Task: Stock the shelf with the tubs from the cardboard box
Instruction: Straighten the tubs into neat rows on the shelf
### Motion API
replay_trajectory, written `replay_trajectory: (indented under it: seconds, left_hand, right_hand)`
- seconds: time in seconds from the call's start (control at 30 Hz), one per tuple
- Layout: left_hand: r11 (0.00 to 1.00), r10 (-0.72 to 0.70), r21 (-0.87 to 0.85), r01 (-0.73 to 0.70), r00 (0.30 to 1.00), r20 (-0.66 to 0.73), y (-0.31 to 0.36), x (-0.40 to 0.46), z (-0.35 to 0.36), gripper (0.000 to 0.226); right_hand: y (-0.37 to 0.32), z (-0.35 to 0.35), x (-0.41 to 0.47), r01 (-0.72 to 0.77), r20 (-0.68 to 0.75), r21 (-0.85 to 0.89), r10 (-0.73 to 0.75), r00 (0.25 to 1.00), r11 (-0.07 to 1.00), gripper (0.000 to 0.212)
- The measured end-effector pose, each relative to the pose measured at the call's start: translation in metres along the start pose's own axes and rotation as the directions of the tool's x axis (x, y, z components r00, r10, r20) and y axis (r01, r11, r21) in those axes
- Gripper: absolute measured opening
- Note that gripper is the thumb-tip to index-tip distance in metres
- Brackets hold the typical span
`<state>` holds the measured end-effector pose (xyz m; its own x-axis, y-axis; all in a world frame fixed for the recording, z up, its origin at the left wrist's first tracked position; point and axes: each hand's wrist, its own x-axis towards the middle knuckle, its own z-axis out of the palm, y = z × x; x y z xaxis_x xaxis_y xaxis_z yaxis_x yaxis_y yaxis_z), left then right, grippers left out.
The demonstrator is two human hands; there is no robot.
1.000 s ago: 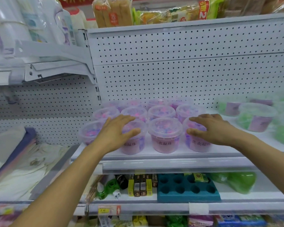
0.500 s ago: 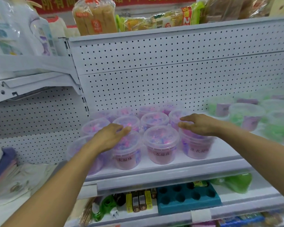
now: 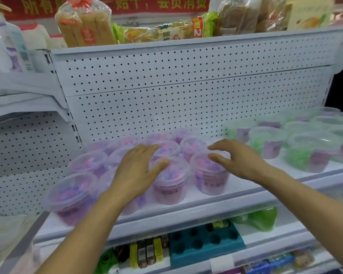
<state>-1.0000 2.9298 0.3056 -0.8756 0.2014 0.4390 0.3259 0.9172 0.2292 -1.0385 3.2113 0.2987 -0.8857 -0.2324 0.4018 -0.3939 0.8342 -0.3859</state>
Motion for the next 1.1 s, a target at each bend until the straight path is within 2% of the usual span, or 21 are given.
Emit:
replay_trajectory:
  seconds: [0.1,0.27,0.43,0.57,0.73,0.83,0.93,1.03,1.1]
  left_hand:
    - [0.997,0.056,-0.049,-0.058,0.997,-0.047,0.047,0.006,0.012,0.076]
    - [0.984,0.096,-0.15,-0.096,0.995,-0.014,0.125,0.043,0.04,0.068]
    - [0.979,0.071,-0.198,-0.048,0.992,0.107,0.199,0.101,0.076,0.053]
    - [0.951,-0.02,-0.299,0.079,0.98,0.197,0.237,0.147,0.102,0.04]
    - [0.922,-0.113,-0.333,0.197,0.96,0.254,0.253,0.196,0.129,0.035]
    - [0.937,-0.155,-0.264,0.228,0.95,0.273,0.252,0.222,0.149,0.037]
    - [0.956,-0.178,-0.173,0.236,0.939,0.293,0.244,0.244,0.172,0.036]
    - [0.947,-0.197,-0.19,0.26,0.934,0.298,0.236,0.267,0.181,0.034]
    - [0.952,-0.186,-0.18,0.249,0.934,0.304,0.229,0.28,0.185,0.042]
  right_hand:
    - [0.022,-0.019,-0.016,0.019,-0.06,-0.066,-0.023,0.998,0.998,0.034]
    - [0.09,-0.07,-0.021,0.027,-0.126,-0.103,-0.04,0.991,0.994,0.032]
    - [0.187,-0.133,-0.005,-0.024,-0.054,-0.072,0.02,0.998,0.997,0.028]
    - [0.257,-0.168,0.02,-0.054,0.029,-0.03,0.055,0.998,0.998,0.028]
    - [0.307,-0.183,0.057,-0.073,0.186,-0.051,0.081,0.979,0.996,0.036]
    - [0.327,-0.176,0.084,-0.06,0.271,-0.085,0.08,0.959,0.995,0.04]
    - [0.336,-0.166,0.111,-0.03,0.316,-0.111,0.064,0.947,0.993,0.042]
    - [0.343,-0.156,0.136,-0.028,0.326,-0.091,0.057,0.944,0.995,0.041]
    - [0.349,-0.15,0.153,-0.036,0.349,-0.087,0.064,0.935,0.996,0.041]
